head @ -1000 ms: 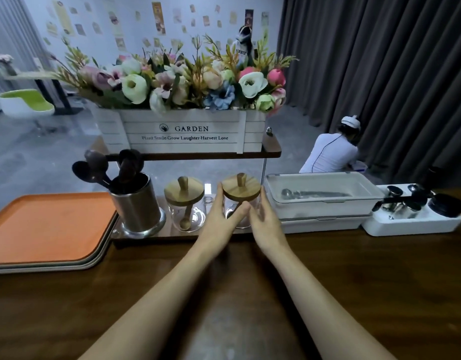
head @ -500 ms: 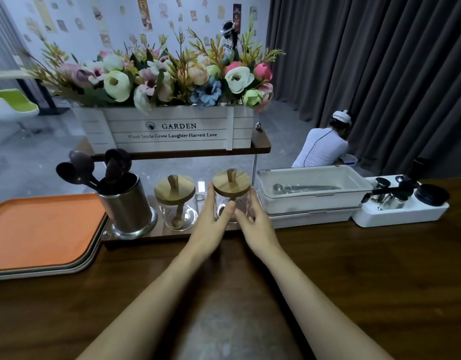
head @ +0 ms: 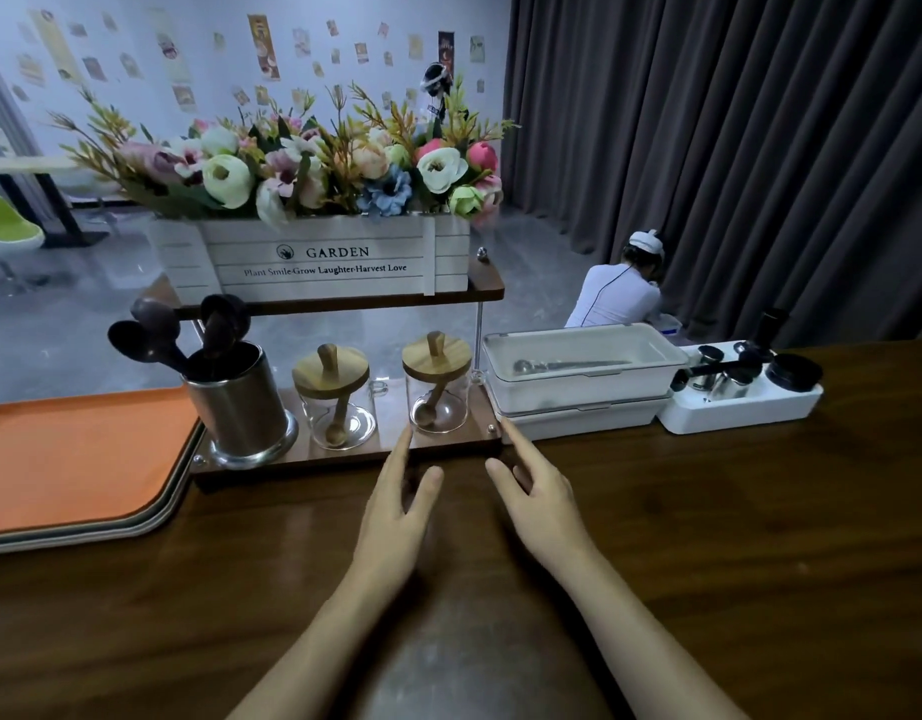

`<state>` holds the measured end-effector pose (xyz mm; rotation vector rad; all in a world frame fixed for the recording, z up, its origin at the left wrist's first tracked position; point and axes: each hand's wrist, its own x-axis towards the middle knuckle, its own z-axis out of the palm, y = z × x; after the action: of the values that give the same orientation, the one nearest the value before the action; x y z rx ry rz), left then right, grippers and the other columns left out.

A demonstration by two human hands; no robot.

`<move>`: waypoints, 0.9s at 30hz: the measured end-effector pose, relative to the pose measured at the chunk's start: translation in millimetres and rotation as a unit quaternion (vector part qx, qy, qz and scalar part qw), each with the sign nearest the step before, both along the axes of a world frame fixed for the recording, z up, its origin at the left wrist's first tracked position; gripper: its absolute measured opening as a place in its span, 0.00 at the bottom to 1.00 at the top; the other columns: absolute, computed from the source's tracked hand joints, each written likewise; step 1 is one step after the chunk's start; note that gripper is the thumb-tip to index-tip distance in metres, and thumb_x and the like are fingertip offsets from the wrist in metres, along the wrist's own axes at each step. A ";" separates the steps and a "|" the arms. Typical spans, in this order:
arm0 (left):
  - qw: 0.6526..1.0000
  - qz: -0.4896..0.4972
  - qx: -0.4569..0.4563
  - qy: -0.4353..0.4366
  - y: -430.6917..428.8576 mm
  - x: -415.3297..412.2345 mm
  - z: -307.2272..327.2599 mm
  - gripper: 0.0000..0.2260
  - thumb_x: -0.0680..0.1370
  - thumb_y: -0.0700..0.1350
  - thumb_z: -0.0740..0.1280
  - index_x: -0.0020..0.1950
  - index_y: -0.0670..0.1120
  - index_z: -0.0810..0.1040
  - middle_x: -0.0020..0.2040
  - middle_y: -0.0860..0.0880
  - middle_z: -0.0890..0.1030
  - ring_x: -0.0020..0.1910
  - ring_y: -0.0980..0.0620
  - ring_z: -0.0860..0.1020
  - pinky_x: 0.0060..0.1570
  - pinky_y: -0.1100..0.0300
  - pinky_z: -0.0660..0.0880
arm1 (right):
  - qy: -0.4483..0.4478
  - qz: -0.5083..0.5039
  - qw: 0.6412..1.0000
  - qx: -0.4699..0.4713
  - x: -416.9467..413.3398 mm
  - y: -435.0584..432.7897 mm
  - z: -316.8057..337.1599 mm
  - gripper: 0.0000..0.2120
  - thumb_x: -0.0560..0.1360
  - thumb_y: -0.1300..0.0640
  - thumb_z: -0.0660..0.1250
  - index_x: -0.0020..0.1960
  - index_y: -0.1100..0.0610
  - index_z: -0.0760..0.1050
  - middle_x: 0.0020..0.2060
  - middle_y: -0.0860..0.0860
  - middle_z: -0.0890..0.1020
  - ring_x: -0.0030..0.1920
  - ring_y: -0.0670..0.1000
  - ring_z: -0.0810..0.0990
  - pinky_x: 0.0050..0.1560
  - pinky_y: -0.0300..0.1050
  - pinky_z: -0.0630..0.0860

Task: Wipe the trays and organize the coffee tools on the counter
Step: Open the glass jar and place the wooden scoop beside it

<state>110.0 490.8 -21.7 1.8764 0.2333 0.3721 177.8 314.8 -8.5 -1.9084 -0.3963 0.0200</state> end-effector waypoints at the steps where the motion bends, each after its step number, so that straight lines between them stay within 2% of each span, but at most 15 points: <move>1: 1.000 0.001 -0.003 0.002 -4.6 -5.2 -2.4 0.32 0.71 0.75 0.60 0.74 0.73 0.58 0.78 0.65 0.63 0.76 0.64 0.63 0.76 0.57 0.62 | -0.001 -0.002 1.000 -0.013 -5.9 -9.2 -0.5 0.25 0.81 0.50 0.67 0.76 0.38 0.65 0.69 0.32 0.71 0.65 0.25 0.66 0.65 0.26 0.65; 3: 1.000 -0.004 -0.001 0.010 -17.1 -14.7 -8.1 0.27 0.71 0.73 0.60 0.70 0.77 0.60 0.76 0.66 0.65 0.75 0.63 0.64 0.76 0.57 0.63 | 0.001 -0.004 0.999 -0.048 -18.7 -32.7 -1.6 0.24 0.81 0.46 0.66 0.76 0.39 0.66 0.71 0.33 0.69 0.65 0.23 0.64 0.65 0.24 0.62; 5: 0.999 -0.026 0.014 0.014 -36.9 -22.1 -12.7 0.26 0.73 0.73 0.61 0.70 0.78 0.61 0.74 0.70 0.65 0.75 0.63 0.65 0.76 0.53 0.63 | 0.001 -0.009 0.997 -0.077 -32.0 -63.7 -3.2 0.23 0.80 0.42 0.65 0.75 0.39 0.68 0.73 0.35 0.68 0.70 0.28 0.63 0.71 0.32 0.63; 6: 0.999 -0.039 0.024 0.011 -49.1 -24.9 -14.5 0.27 0.73 0.72 0.61 0.72 0.76 0.62 0.73 0.71 0.65 0.75 0.64 0.65 0.77 0.52 0.63 | -0.003 -0.014 0.996 -0.089 -38.1 -80.9 -3.5 0.23 0.80 0.41 0.64 0.74 0.39 0.68 0.74 0.36 0.68 0.72 0.32 0.63 0.74 0.37 0.62; 8: 0.997 -0.064 0.050 0.006 -79.8 -28.9 -15.3 0.29 0.75 0.71 0.61 0.76 0.69 0.63 0.75 0.67 0.67 0.74 0.67 0.64 0.77 0.53 0.63 | -0.004 -0.032 0.993 -0.114 -50.2 -119.5 -2.8 0.22 0.80 0.41 0.64 0.74 0.38 0.69 0.75 0.37 0.67 0.74 0.34 0.61 0.74 0.38 0.60; 13: 0.981 -0.149 0.124 -0.009 -182.7 -27.6 -11.6 0.30 0.78 0.66 0.62 0.79 0.60 0.64 0.77 0.64 0.66 0.74 0.71 0.61 0.74 0.66 0.60 | -0.014 -0.080 0.973 -0.217 -77.4 -232.3 -3.9 0.23 0.81 0.41 0.61 0.76 0.40 0.66 0.76 0.38 0.63 0.75 0.35 0.52 0.73 0.39 0.55; 16: 0.965 -0.190 0.176 -0.027 -255.7 -24.8 -14.7 0.26 0.80 0.64 0.61 0.78 0.62 0.65 0.78 0.64 0.64 0.76 0.69 0.60 0.75 0.63 0.61 | -0.029 -0.094 0.958 -0.268 -90.2 -304.1 -10.0 0.23 0.82 0.40 0.59 0.76 0.40 0.65 0.76 0.36 0.61 0.77 0.35 0.49 0.74 0.43 0.55; 19: 0.957 -0.205 0.205 -0.019 -321.5 -24.7 -22.3 0.23 0.82 0.60 0.61 0.78 0.64 0.65 0.78 0.66 0.62 0.76 0.65 0.62 0.73 0.60 0.66 | -0.038 -0.109 0.949 -0.293 -94.7 -370.7 -16.7 0.23 0.83 0.42 0.58 0.76 0.42 0.66 0.77 0.39 0.62 0.79 0.40 0.51 0.76 0.45 0.54; 23: 0.943 -0.222 0.248 -0.016 -393.4 -24.7 -34.0 0.22 0.84 0.55 0.61 0.79 0.61 0.65 0.79 0.65 0.61 0.79 0.64 0.56 0.76 0.62 0.60 | -0.049 -0.112 0.937 -0.326 -92.5 -448.4 -34.0 0.22 0.84 0.48 0.57 0.77 0.48 0.66 0.79 0.46 0.62 0.80 0.46 0.52 0.75 0.36 0.43; 27: 0.931 -0.226 0.287 -0.001 -435.5 -16.4 -36.3 0.21 0.86 0.51 0.59 0.80 0.58 0.65 0.80 0.59 0.62 0.80 0.58 0.57 0.76 0.65 0.54 | -0.042 -0.101 0.932 -0.345 -95.1 -477.9 -50.9 0.24 0.84 0.44 0.53 0.78 0.48 0.65 0.80 0.49 0.61 0.81 0.51 0.51 0.77 0.44 0.43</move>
<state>93.6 55.3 -57.9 2.4241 -0.3495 0.1251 82.7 -163.1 -59.4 -2.6479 -0.2630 -0.0680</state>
